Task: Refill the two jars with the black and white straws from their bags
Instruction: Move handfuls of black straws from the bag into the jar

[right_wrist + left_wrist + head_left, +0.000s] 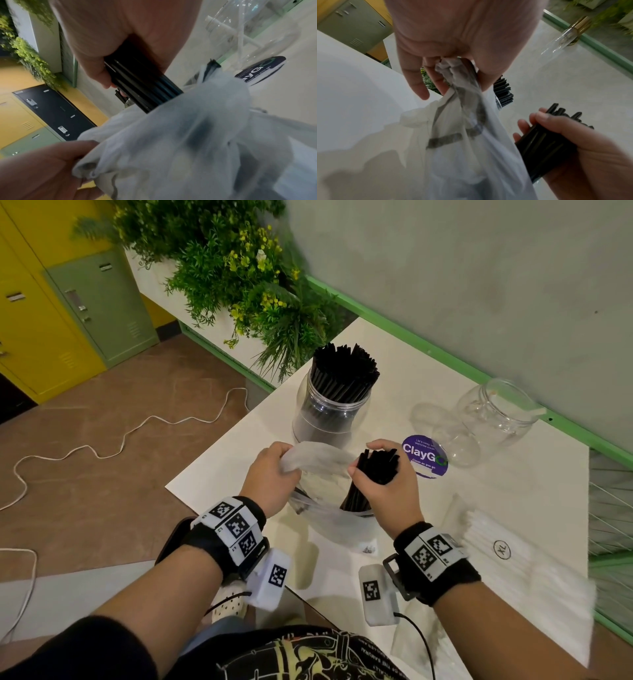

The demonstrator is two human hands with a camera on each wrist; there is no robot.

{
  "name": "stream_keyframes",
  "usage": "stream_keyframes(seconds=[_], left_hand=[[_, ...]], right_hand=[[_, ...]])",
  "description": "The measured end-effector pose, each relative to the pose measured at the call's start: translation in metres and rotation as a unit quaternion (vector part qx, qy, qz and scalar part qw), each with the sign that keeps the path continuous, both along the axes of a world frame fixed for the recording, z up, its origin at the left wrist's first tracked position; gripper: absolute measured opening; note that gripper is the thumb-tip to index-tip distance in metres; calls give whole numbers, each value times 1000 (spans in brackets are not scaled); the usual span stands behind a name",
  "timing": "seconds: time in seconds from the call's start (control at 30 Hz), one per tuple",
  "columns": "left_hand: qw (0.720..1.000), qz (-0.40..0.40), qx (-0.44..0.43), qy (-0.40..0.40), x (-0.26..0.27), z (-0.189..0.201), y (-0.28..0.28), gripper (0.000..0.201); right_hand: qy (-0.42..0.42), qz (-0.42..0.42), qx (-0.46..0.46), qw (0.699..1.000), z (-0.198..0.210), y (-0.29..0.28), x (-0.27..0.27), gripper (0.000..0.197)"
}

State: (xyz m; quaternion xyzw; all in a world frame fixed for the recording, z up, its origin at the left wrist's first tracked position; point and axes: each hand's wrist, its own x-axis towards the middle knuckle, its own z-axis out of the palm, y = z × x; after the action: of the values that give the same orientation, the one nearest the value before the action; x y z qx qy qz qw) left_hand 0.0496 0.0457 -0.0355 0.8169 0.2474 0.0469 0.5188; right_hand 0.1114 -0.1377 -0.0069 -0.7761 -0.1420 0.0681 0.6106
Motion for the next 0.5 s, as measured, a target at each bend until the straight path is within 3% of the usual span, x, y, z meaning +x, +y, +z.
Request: stream_keyframes(seconds=[0.4, 0.5], left_hand=[[998, -32, -33, -43, -7, -2, -2, 25], [999, -18, -9, -31, -8, -3, -2, 35]], right_hand=[[51, -29, 0, 998, -13, -3, 2, 17], [63, -26, 11, 998, -10, -8, 3, 15]])
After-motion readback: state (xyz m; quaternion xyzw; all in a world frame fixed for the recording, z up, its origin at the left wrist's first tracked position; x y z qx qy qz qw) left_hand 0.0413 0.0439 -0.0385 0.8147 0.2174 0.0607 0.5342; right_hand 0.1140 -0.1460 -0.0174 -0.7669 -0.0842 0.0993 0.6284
